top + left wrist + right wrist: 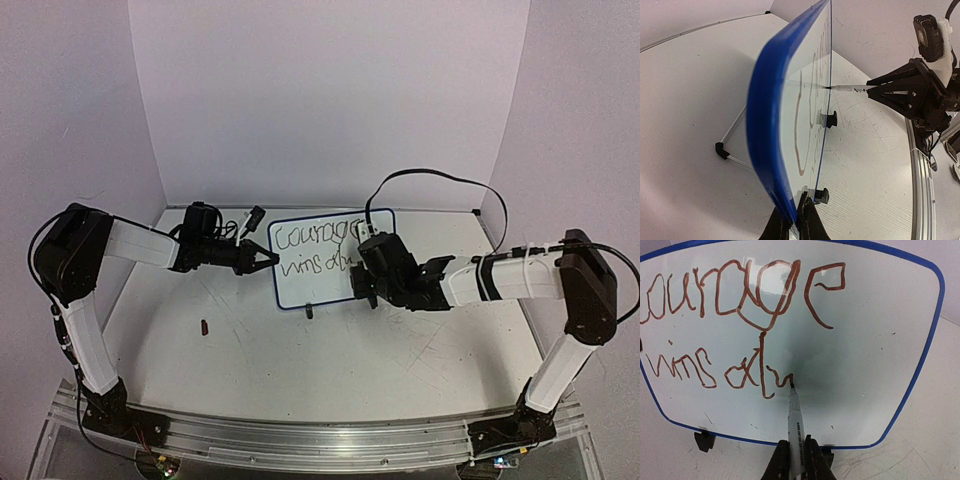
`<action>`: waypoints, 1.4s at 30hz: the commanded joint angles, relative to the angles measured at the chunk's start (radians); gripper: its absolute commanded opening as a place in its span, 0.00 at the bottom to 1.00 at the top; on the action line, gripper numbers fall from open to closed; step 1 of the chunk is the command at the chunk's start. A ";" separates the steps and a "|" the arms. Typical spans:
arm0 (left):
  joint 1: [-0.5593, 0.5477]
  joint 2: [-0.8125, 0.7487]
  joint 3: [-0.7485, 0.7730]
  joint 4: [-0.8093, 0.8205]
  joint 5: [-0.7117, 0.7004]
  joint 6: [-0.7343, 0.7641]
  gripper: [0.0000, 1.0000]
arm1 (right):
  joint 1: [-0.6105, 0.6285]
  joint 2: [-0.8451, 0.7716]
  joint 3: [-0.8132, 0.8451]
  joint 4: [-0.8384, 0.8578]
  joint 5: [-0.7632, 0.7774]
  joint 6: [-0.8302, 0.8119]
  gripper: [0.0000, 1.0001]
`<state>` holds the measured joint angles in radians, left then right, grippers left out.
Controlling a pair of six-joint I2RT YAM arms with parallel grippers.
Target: Write a sentence on the whiteboard
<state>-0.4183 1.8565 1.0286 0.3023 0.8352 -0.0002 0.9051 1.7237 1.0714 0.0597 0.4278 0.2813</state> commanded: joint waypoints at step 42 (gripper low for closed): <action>0.012 0.013 0.028 -0.065 -0.172 0.093 0.00 | -0.066 -0.093 -0.027 0.009 -0.021 0.060 0.00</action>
<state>-0.4187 1.8565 1.0348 0.2878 0.8368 0.0040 0.8505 1.6203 1.0374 0.0582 0.4046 0.3199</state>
